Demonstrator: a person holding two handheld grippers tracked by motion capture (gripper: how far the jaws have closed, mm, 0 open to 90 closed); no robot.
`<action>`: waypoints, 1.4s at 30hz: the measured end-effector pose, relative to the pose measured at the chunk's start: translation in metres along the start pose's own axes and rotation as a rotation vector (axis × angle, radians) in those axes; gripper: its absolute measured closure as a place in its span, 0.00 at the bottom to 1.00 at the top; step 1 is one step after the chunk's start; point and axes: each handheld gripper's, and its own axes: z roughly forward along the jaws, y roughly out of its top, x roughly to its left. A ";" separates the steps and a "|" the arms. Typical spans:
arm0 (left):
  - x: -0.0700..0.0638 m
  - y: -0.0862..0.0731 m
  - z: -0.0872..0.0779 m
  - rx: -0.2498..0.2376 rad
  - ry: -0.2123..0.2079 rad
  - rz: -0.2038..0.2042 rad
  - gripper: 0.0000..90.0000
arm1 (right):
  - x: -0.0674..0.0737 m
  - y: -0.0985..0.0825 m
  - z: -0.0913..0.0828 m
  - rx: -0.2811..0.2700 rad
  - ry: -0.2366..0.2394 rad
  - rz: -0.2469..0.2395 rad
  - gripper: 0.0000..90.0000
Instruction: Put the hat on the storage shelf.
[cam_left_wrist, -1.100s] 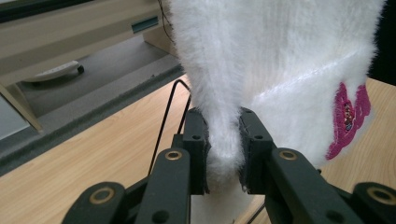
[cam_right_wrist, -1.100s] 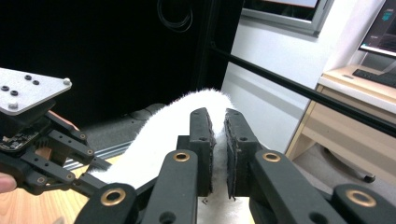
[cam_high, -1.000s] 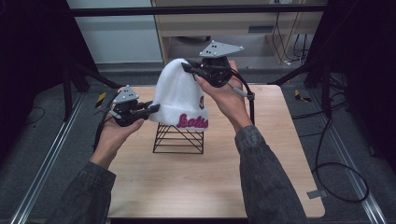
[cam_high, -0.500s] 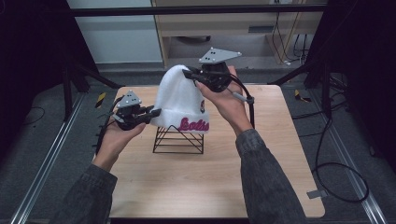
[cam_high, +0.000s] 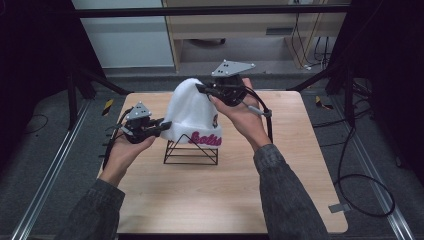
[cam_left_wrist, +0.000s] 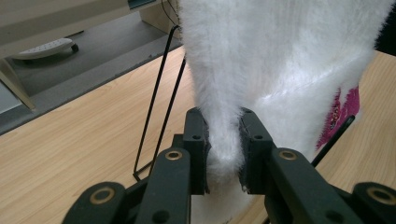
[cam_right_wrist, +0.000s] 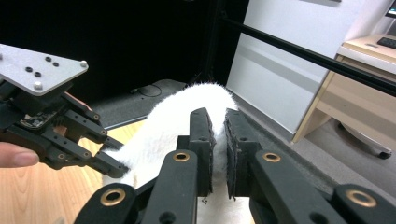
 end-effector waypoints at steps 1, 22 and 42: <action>0.000 -0.001 -0.001 -0.001 0.000 0.006 0.84 | 0.001 0.000 0.000 0.000 0.001 0.001 0.93; 0.000 -0.029 -0.006 0.016 -0.014 0.009 0.84 | 0.019 -0.019 0.000 0.074 0.045 -0.021 0.93; 0.002 -0.039 -0.001 0.048 -0.009 0.015 0.84 | 0.024 -0.028 0.003 0.119 0.064 -0.022 0.93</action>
